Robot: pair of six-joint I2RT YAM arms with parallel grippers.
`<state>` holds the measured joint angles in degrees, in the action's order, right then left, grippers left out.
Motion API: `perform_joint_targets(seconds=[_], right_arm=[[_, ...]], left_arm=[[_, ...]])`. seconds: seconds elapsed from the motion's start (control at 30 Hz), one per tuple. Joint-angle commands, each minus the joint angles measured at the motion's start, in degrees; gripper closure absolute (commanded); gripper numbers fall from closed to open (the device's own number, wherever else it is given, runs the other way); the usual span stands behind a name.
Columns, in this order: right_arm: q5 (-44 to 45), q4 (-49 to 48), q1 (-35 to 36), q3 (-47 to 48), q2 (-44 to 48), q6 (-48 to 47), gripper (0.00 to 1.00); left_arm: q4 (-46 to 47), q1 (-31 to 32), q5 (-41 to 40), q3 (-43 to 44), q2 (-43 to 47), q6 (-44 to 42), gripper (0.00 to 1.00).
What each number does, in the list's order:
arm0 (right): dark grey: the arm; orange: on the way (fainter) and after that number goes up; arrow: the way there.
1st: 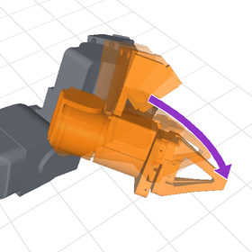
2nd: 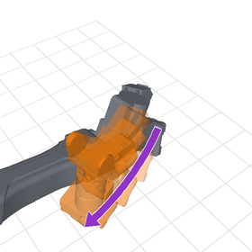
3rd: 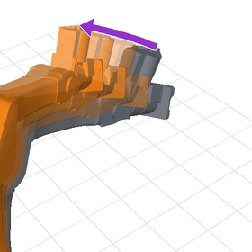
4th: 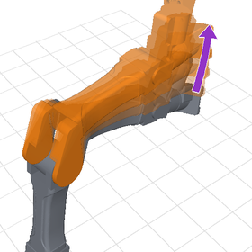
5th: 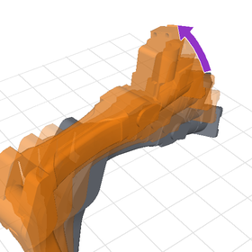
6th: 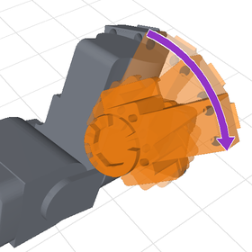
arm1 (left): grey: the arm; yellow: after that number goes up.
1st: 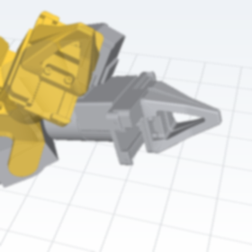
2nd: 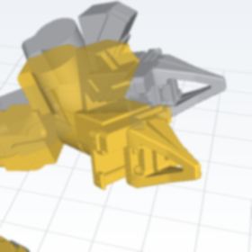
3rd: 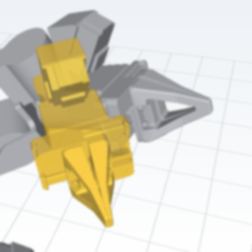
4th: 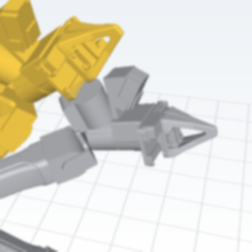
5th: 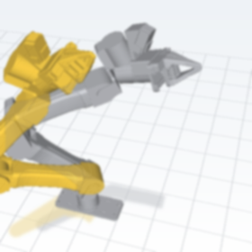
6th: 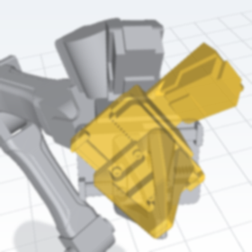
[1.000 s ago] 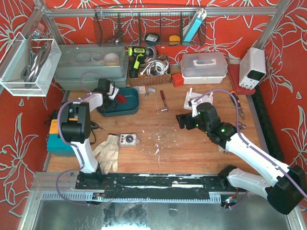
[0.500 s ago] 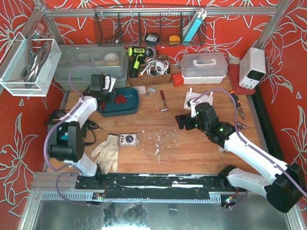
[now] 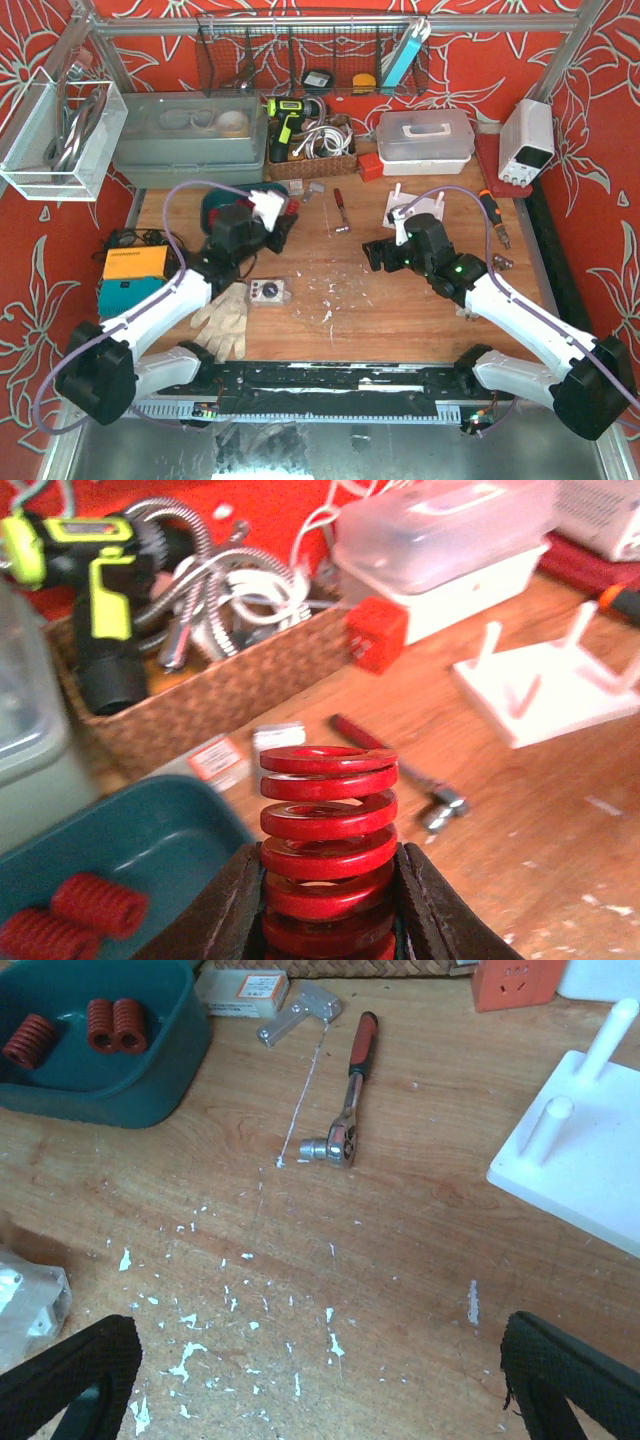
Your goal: Install the large spring
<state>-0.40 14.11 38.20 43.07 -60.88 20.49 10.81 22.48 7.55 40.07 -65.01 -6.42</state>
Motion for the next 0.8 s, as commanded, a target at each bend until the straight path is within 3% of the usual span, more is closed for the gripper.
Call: perform_joint_targets(seconds=[0.0,0.13,0.3,0.4,0.57,0.77], right_arm=[[-1.16,-2.35,0.13,-0.96,0.19,0.42,0.03],[-7.47,-6.02,0.13,-2.01,0.14,0.50,0.10],[-17.93,-6.86,0.19,-0.74,-2.08,1.14,0.17],[-26.00,-6.68,0.39,-0.16,-3.49,2.55,0.26],[-30.39,-9.65,3.54,-0.94,-2.94,7.30,0.40],[-30.28,-10.73,6.56,0.15,-4.33,6.76,0.40]], left_arm=[[18.70,9.05,-3.62,-9.31,3.44,3.06,0.99],[35.58,15.76,-6.15,-20.93,2.75,0.37,1.00],[42.20,24.24,-10.12,-25.90,-0.88,-5.33,1.00],[49.11,27.51,-10.31,-30.27,-2.57,-8.43,1.00],[56.10,28.61,-7.58,-32.25,-4.76,-8.87,1.00],[56.77,29.00,-7.25,-32.42,-4.52,-8.05,1.00]])
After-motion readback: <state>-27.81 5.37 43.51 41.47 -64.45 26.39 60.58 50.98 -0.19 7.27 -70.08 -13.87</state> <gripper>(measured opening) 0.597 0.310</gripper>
